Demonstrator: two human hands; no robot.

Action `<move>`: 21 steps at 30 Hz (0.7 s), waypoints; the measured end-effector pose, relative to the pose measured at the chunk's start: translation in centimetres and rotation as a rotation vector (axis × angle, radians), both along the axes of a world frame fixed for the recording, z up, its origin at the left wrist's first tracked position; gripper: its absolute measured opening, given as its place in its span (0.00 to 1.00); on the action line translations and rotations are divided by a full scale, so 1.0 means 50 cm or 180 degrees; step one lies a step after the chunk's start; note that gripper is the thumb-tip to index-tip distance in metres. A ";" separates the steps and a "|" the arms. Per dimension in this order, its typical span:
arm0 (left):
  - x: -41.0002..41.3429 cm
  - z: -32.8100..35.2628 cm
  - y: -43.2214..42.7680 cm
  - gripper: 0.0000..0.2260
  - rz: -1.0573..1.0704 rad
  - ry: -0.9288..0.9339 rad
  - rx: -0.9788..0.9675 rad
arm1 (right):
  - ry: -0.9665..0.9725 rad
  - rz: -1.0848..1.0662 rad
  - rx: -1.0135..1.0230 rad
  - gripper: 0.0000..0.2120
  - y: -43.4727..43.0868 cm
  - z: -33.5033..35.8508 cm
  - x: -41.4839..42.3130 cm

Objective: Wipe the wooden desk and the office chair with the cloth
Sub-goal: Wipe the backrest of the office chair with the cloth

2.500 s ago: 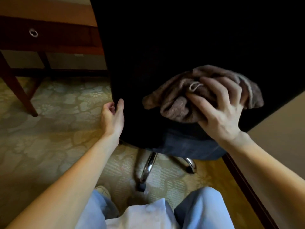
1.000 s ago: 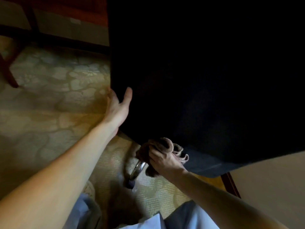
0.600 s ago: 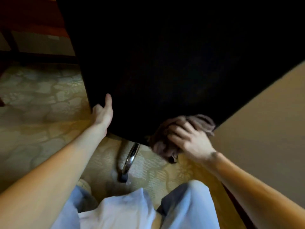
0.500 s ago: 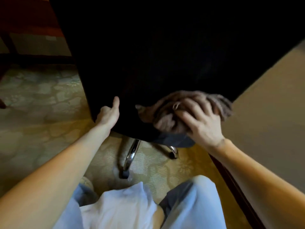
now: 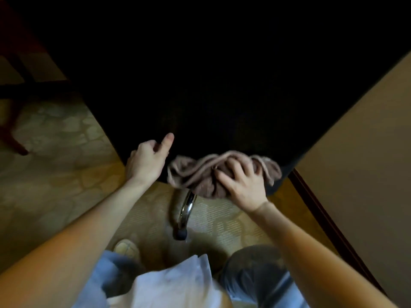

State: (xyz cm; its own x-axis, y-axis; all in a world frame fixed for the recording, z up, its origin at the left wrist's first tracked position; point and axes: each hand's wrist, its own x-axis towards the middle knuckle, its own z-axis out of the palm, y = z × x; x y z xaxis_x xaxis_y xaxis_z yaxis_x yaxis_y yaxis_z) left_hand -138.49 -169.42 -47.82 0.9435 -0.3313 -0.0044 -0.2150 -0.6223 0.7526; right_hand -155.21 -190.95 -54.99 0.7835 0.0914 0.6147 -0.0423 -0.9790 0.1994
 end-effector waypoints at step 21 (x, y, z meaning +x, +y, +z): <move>-0.056 0.011 -0.049 0.29 0.0128 0.0389 -0.0178 | 0.0393 -0.0177 0.0471 0.24 -0.052 0.033 -0.087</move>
